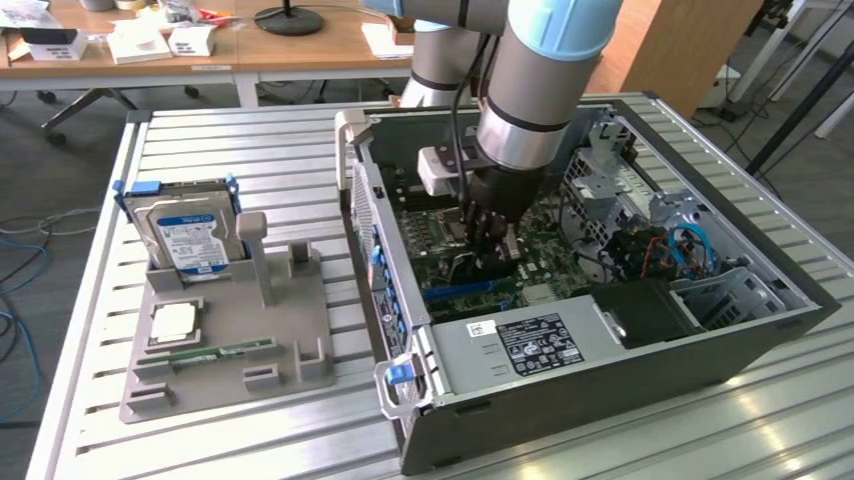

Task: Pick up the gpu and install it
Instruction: 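Insert the gpu into the slot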

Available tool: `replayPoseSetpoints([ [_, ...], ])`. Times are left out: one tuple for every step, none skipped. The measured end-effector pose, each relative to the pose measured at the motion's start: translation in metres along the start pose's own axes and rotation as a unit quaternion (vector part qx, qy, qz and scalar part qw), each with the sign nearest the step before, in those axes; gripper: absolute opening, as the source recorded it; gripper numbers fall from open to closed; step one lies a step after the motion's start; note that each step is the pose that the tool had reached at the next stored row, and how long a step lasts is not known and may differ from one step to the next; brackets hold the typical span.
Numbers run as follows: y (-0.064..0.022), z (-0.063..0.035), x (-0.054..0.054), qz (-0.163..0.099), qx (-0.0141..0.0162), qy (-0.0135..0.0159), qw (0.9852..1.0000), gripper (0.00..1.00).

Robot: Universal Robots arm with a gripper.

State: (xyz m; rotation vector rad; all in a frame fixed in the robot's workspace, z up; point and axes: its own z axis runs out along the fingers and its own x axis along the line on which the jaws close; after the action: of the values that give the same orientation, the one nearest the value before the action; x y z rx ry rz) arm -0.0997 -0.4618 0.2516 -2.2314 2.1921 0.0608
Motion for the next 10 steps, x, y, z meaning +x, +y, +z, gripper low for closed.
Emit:
replayPoseSetpoints([
  [0.0001, 0.0, -0.0001, 0.0, 0.0, 0.0001, 1.0, 0.26],
  [0.0001, 0.0, -0.0002, 0.0, 0.0, 0.0, 1.0, 0.26],
  [0.0001, 0.0, -0.0002, 0.0, 0.0, 0.0001, 1.0, 0.26],
  [0.0001, 0.0002, -0.0003, 0.0, 0.0, 0.0001, 1.0, 0.26],
  [0.0001, 0.0004, -0.0003, 0.0, 0.0, 0.0001, 1.0, 0.26],
  [0.0001, 0.0006, -0.0003, 0.0, 0.0, 0.0001, 1.0, 0.26],
  [0.0001, 0.0008, -0.0003, 0.0, 0.0, 0.0001, 1.0, 0.26],
  [0.0001, 0.0009, -0.0003, 0.0, 0.0, 0.0001, 1.0, 0.26],
  [0.0001, 0.0009, -0.0003, 0.0, 0.0, 0.0001, 1.0, 0.26],
  [0.0001, 0.0009, -0.0003, 0.0, 0.0, 0.0001, 1.0, 0.26],
])
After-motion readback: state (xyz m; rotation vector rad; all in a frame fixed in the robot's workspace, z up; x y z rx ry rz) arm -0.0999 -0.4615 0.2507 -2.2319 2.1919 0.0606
